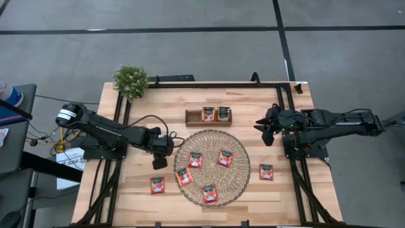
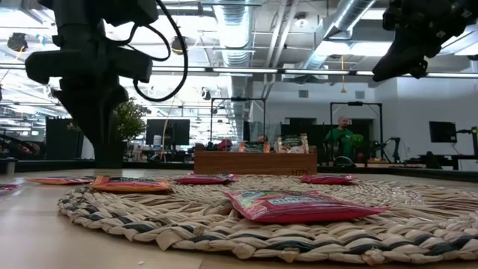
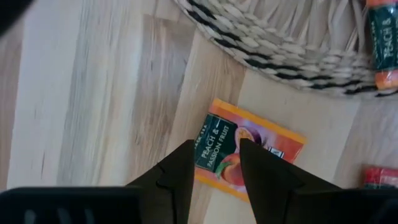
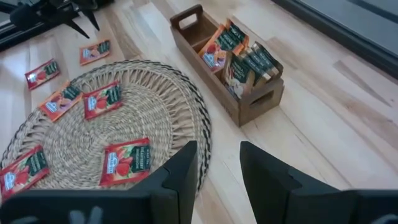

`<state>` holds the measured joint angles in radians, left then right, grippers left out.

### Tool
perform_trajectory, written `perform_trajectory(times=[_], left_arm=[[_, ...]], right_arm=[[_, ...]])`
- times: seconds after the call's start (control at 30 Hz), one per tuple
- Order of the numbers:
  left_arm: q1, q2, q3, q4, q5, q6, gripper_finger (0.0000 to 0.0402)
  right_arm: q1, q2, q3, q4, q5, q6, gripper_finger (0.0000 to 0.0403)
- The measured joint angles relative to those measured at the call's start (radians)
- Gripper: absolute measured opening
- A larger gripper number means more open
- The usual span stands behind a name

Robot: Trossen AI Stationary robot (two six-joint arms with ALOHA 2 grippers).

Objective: Pick & Place Tea
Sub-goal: Put the orange tea bag into the wooden organizer

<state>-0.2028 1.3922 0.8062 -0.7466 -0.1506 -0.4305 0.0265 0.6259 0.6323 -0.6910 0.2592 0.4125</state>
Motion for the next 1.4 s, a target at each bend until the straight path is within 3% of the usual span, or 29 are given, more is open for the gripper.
perform_trajectory(times=[0.27,0.6,0.8,1.13,1.4], left_arm=[[0.000,0.009,0.000,0.016,0.026,0.088,0.0153],[0.026,0.157,0.000,0.064,0.096,0.108,0.0155],[0.037,0.179,0.000,0.088,0.131,0.134,0.0155],[0.040,0.178,0.064,0.027,0.130,0.071,0.0154],[0.052,0.188,0.095,-0.006,0.105,0.199,0.0154]], right_arm=[[0.000,0.003,0.000,0.000,0.000,-0.008,0.0113],[0.000,-0.023,0.000,0.002,0.001,-0.029,0.0113],[0.000,-0.039,0.001,0.005,0.000,-0.029,0.0113],[0.000,-0.037,0.001,0.011,-0.026,-0.029,0.0113],[0.000,-0.037,0.001,0.011,-0.027,-0.030,0.0113]])
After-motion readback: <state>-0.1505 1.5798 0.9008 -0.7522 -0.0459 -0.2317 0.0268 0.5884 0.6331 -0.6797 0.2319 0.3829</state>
